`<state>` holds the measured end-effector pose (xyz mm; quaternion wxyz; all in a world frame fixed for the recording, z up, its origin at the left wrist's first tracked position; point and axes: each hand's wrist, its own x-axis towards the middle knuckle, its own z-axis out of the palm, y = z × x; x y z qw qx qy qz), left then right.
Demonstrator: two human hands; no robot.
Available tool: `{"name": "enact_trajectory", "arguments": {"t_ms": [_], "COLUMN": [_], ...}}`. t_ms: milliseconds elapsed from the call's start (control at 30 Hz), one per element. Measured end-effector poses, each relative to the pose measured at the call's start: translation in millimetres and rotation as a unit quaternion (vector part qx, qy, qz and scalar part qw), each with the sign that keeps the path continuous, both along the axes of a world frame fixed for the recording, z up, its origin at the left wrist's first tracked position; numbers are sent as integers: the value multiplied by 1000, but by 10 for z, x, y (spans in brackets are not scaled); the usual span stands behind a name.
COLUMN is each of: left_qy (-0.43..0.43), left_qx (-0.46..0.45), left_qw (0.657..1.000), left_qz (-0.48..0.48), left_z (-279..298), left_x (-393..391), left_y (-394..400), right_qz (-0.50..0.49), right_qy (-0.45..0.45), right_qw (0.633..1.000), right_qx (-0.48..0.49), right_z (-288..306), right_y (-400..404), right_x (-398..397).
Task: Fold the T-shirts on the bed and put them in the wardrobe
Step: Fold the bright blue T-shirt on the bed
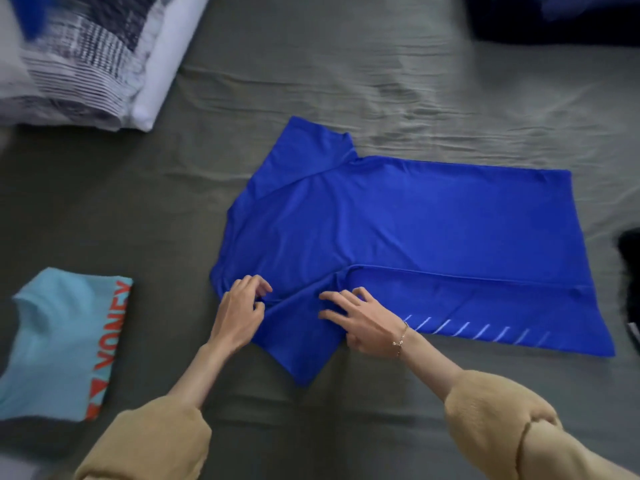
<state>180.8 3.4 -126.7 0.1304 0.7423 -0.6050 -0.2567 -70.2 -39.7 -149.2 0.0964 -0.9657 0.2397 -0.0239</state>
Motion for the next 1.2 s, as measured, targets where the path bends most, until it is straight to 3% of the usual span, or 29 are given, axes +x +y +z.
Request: {"name": "enact_trajectory", "arguments": {"t_ms": [133, 300, 467, 600, 700, 867, 1033, 1200], "left_qy": [38, 108, 247, 301, 354, 280, 238, 66], "left_qx": [41, 110, 183, 207, 215, 175, 178, 185], "left_qw": [998, 988, 950, 923, 901, 940, 953, 981], "left_qz": [-22, -14, 56, 122, 127, 83, 50, -5], "left_z": [-16, 13, 122, 102, 45, -111, -118, -34], "left_x": [199, 425, 581, 701, 762, 938, 1000, 1016], "left_y": [142, 119, -100, -162, -212, -230, -261, -384], "right_qz": [86, 88, -68, -175, -236, -301, -242, -306], "right_qy": [33, 8, -10, -52, -30, -10, 33, 37], "right_qw": [996, 996, 988, 960, 938, 895, 919, 934], "right_qx": [14, 17, 138, 214, 250, 328, 309, 182], "right_z": [-58, -90, 226, 430, 424, 311, 234, 286], "right_y": [107, 109, -159, -576, -963, -1311, -1332, -1294], "right_x": [163, 451, 849, 1177, 1366, 1501, 1473, 1385]}}
